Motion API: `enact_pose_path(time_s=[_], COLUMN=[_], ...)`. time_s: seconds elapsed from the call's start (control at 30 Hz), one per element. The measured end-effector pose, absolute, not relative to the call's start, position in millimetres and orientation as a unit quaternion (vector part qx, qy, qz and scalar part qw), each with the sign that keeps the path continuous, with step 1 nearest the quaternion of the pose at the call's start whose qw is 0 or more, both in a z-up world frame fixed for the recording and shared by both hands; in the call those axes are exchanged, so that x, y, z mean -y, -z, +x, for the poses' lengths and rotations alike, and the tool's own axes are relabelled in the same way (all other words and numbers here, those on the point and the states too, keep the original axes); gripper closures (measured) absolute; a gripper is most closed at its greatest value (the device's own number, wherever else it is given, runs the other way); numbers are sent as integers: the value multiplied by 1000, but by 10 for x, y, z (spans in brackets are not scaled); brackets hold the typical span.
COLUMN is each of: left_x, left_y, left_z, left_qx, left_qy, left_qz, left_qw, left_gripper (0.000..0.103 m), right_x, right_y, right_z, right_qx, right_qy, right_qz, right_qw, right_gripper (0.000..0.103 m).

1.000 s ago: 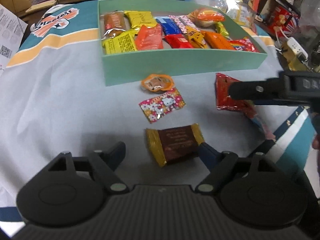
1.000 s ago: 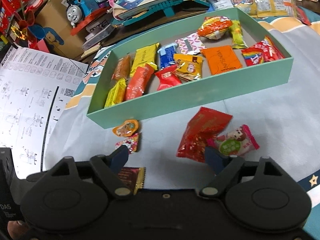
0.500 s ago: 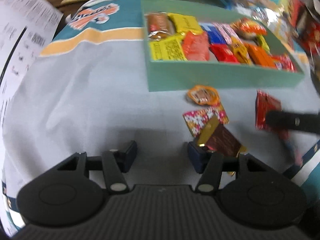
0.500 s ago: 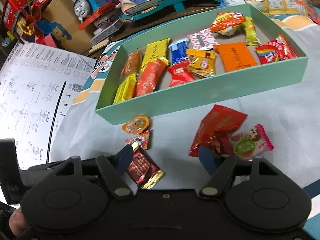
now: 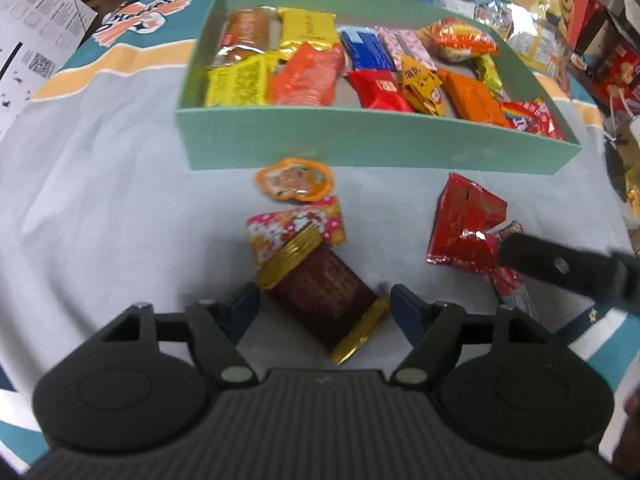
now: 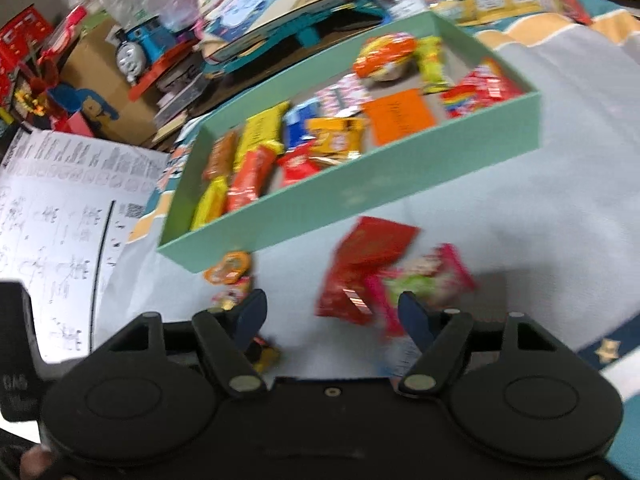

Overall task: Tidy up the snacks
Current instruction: 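Grasp the brown-gold chocolate bar with left tool while right approaches the red bag, then grasp the pink Vitamin candy with right tool while left holds the chocolate bar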

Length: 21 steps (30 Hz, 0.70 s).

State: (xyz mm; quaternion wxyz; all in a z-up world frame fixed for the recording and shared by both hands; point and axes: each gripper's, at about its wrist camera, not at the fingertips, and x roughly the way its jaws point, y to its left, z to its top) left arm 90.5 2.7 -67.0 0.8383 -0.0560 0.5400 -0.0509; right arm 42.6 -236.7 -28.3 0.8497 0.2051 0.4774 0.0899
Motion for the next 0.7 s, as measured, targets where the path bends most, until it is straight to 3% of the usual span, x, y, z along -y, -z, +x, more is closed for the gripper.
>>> enact_pose_path(time_s=[0.07,0.1,0.13,0.17,0.43,0.53,0.6,0.7], left_x=[112,160,218,252,54,-34,-77,-138], left_y=[696,699,708,706,676,676,676,680], left_z=[908,891,871,851,768,745,719,670], left_qx=[-524,-515,-506,-499,-499,-502,-506,-514], left_qy=[46,46,45,53,87,81,76,73], left_qz=[-23,-5,22,35,15,8,6,0], left_qw=[850,856,861,864,862,861,859,855], left_gripper=[31,47,56,59,60,56,47,41], right_x=[2453,2484,2504,2513,2288,2074,2006,2042], right_y=[316,340,365,382,486,488,482,470], right_z=[353,321,292,271,244,241,237,231], right_qx=[-479,-480,-483,-485,-501,-494,-492,-498], right_qy=[-80,-77,-75,-73,-91,-88,-83,-89], right_qz=[206,206,206,206,156,90,70,98], right_qw=[850,849,848,847,847,860,864,857], right_gripper=[29,30,30,30,31,45,62,72])
